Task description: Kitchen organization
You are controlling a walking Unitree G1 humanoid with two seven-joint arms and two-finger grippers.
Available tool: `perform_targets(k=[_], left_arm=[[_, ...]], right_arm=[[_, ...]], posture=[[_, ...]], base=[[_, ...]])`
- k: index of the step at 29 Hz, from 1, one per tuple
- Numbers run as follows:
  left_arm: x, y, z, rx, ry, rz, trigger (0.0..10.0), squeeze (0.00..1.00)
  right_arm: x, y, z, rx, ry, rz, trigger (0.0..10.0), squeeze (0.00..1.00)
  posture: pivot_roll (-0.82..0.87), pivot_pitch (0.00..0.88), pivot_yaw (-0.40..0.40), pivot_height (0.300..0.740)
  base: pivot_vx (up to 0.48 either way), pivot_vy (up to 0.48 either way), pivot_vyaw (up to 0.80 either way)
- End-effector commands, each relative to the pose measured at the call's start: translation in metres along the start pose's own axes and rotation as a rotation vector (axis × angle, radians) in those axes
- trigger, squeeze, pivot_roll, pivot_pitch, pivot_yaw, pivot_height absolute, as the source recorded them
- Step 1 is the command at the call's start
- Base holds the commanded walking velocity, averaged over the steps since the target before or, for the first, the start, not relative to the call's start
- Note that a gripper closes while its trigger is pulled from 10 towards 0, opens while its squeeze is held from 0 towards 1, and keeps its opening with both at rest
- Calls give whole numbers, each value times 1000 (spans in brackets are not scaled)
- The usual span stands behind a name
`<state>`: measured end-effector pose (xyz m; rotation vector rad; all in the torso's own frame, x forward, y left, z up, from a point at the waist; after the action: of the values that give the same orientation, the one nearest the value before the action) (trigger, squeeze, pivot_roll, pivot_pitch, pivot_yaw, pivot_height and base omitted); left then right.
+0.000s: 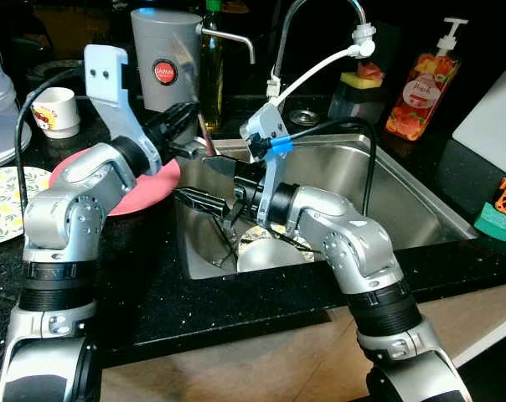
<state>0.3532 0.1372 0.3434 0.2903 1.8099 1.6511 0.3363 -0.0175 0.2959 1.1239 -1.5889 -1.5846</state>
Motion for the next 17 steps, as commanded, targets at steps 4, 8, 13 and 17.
perform_targets(k=[4,8,13,17], left_arm=[[1,-11,-10,-17,-50,41,0,0],[3,-16,4,-51,27,71,0,0],[7,-17,19,-108,90,101,0,0],[10,-15,23,-119,100,102,0,0]], right_arm=[[1,0,-5,-1,-33,-10,10000,0],[1,4,-3,-1,-11,-17,10000,0],[4,2,-6,12,-22,1,10000,0],[6,-1,-9,15,-35,13,10000,0]], posture=[[-11,75,-48,740],[-14,72,-46,740],[-14,72,-46,740],[-12,75,-47,740]], base=[[0,0,0],[0,0,0],[0,0,0],[0,0,0]])
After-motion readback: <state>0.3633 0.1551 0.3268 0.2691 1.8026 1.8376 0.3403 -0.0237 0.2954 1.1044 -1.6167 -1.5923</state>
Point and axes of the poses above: a point about 5 cm out from each wrist's last joint towards the gripper, its own x axis pointing back from the gripper into the wrist, its own y axis along the axis of the wrist's last joint, z = x × y, the point moved 2 cm from there along -x, pointing out of the wrist towards the gripper, and after that the axes turned 2 degrees about -x, right-handed, at the moved point
